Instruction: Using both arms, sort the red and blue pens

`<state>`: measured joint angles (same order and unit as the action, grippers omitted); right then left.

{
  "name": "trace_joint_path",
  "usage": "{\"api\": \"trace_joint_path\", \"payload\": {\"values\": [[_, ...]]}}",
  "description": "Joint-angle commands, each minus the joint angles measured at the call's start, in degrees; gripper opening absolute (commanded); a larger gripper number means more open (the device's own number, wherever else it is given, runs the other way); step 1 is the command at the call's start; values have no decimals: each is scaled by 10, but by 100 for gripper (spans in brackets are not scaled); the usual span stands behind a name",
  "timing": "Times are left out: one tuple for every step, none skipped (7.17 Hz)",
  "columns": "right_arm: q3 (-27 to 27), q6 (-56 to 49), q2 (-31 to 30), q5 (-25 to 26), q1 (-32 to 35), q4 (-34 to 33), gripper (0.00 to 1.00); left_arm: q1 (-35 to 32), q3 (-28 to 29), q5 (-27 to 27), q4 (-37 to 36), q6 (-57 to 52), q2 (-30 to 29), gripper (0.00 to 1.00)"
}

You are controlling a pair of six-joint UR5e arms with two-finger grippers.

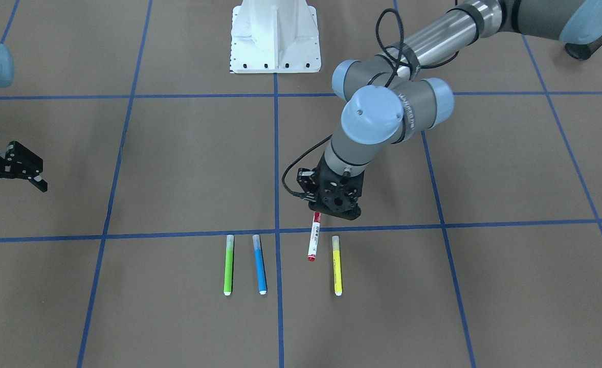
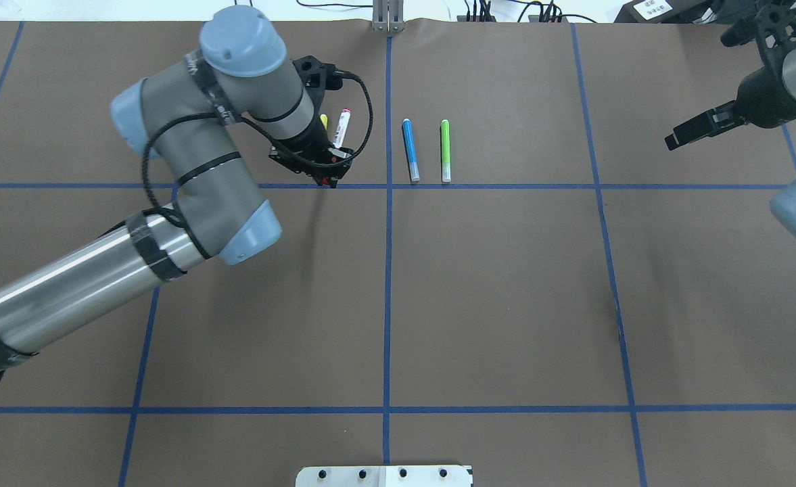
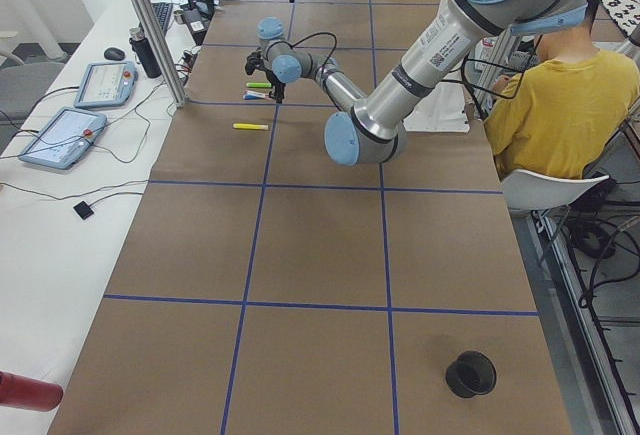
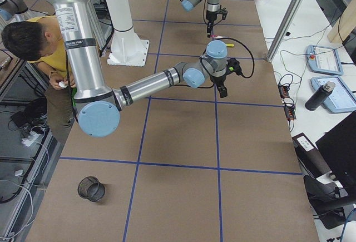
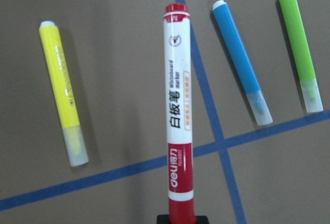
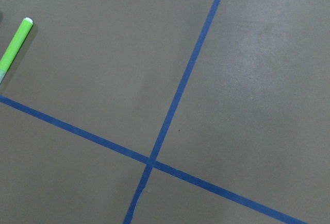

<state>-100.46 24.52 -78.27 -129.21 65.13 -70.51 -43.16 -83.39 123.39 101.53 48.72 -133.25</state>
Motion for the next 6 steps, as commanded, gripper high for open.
{"api": "trace_joint_path", "payload": {"values": [[0,0,0,3,0,-1,100,-24,-190,16,-63,-73,146,0],[0,0,0,3,0,-1,100,-38,-285,15,-90,-85,221,0],[0,0,0,3,0,-1,100,-70,-355,15,-88,-98,292,0],[1,-1,0,4,0,-1,100,-92,-400,16,-86,-123,347,0],[0,0,0,4,0,-1,100,-138,-434,18,-83,-186,406,0],[0,0,0,4,-1,-1,100,-181,-454,19,-78,-222,458,0]]}}
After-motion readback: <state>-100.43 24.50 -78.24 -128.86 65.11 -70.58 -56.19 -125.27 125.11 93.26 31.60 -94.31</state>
